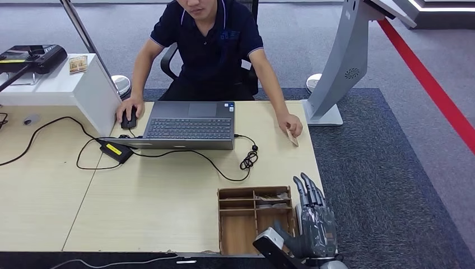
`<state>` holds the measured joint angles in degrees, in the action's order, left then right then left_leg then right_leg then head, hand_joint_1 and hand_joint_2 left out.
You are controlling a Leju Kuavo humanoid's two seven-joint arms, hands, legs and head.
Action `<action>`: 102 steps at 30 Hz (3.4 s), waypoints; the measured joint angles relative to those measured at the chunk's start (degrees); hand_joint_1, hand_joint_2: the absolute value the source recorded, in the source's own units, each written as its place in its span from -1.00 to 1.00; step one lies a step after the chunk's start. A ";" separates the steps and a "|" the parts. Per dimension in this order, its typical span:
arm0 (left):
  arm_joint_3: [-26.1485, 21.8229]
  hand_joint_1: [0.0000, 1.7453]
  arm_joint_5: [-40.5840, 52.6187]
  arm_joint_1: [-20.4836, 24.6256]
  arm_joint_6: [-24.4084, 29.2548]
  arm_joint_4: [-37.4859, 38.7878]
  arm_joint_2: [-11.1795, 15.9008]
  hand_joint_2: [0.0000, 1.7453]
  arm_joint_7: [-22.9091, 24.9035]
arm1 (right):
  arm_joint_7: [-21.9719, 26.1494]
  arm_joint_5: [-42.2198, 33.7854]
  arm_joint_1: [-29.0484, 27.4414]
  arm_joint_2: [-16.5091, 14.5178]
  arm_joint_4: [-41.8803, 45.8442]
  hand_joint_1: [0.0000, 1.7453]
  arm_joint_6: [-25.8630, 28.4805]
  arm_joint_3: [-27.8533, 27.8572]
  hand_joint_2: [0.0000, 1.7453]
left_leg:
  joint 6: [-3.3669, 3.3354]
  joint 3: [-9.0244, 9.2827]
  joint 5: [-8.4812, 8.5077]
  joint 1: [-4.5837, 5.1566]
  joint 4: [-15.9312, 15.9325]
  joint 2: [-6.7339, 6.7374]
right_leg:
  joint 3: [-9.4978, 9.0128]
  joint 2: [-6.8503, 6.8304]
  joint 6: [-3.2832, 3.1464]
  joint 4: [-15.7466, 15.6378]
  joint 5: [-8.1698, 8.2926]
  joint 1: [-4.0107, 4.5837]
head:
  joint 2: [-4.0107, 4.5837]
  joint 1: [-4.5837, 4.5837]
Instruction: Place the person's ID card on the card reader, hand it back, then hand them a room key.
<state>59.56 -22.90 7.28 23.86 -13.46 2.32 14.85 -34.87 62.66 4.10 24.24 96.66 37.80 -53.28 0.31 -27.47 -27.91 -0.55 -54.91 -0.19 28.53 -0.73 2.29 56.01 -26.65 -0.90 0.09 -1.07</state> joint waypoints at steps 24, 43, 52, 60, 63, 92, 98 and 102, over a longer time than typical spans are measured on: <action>0.02 -1.00 0.97 0.01 -0.46 0.00 0.00 -1.00 -0.01 | 6.54 -2.33 2.21 -5.49 -5.06 -1.00 1.78 1.58 1.00 | 0.01 0.00 0.00 0.00 0.00 0.00 | 0.00 0.00 0.00 0.01 0.00 0.00 | 0.00 0.00; 0.02 -1.00 0.87 0.01 -0.54 0.00 0.00 -1.00 -0.01 | 8.19 -4.64 2.38 -8.30 -8.01 -1.00 1.81 1.90 1.00 | 0.01 0.01 0.01 0.00 0.00 0.00 | 0.01 0.00 0.00 0.01 0.00 0.00 | 0.00 0.00; 0.02 -1.00 0.72 0.01 -0.50 0.00 0.00 -1.00 -0.01 | 8.62 -5.23 2.12 -8.74 -9.17 -1.00 1.81 2.32 1.00 | 0.01 0.00 0.01 0.00 0.00 0.00 | 0.01 0.00 0.00 0.01 0.00 0.00 | 0.00 0.00; 0.02 -1.00 0.66 0.00 -0.47 0.00 0.00 -1.00 -0.01 | 8.68 -5.28 1.92 -8.82 -9.66 -0.52 1.81 2.58 1.00 | 0.01 0.01 0.01 0.00 0.00 0.00 | 0.01 0.00 0.00 0.01 0.00 0.00 | 0.00 0.00; 0.02 -1.00 0.63 0.00 -0.46 0.00 0.00 -1.00 -0.01 | 8.68 -5.39 1.88 -8.90 -9.77 -0.35 1.81 2.74 1.00 | 0.01 0.01 0.01 0.00 0.00 0.00 | 0.01 0.00 0.00 0.01 0.00 0.00 | 0.00 0.00; 0.02 -1.00 0.63 0.00 -0.35 0.00 0.00 -1.00 -0.01 | 8.50 -5.45 1.87 -8.96 -9.77 -0.79 1.82 2.83 1.00 | 0.01 0.00 0.01 0.00 0.00 0.00 | 0.01 0.00 0.00 0.00 0.00 0.00 | 0.00 0.00; 0.02 -1.00 0.63 0.00 -0.34 0.00 0.00 -1.00 -0.01 | 8.49 -5.48 1.87 -8.96 -9.77 -0.75 1.82 2.83 1.00 | 0.01 0.00 0.01 0.00 0.00 0.00 | 0.01 0.00 0.00 0.01 0.00 0.00 | 0.00 0.00; 0.02 -1.00 0.63 0.00 -0.34 0.00 0.00 -1.00 -0.01 | 8.49 -5.48 1.87 -8.96 -9.77 -0.63 1.82 2.83 1.00 | 0.01 0.00 0.00 0.00 0.00 0.00 | 0.01 0.00 0.00 0.01 0.00 0.00 | 0.00 0.00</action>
<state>59.58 -22.27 7.28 23.52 -13.46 2.32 14.84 -26.38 57.18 5.96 15.28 86.88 39.62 -50.45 0.32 -27.46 -27.90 -0.55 -54.91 -0.19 28.54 -0.73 2.29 56.02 -26.65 -0.90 0.09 -1.07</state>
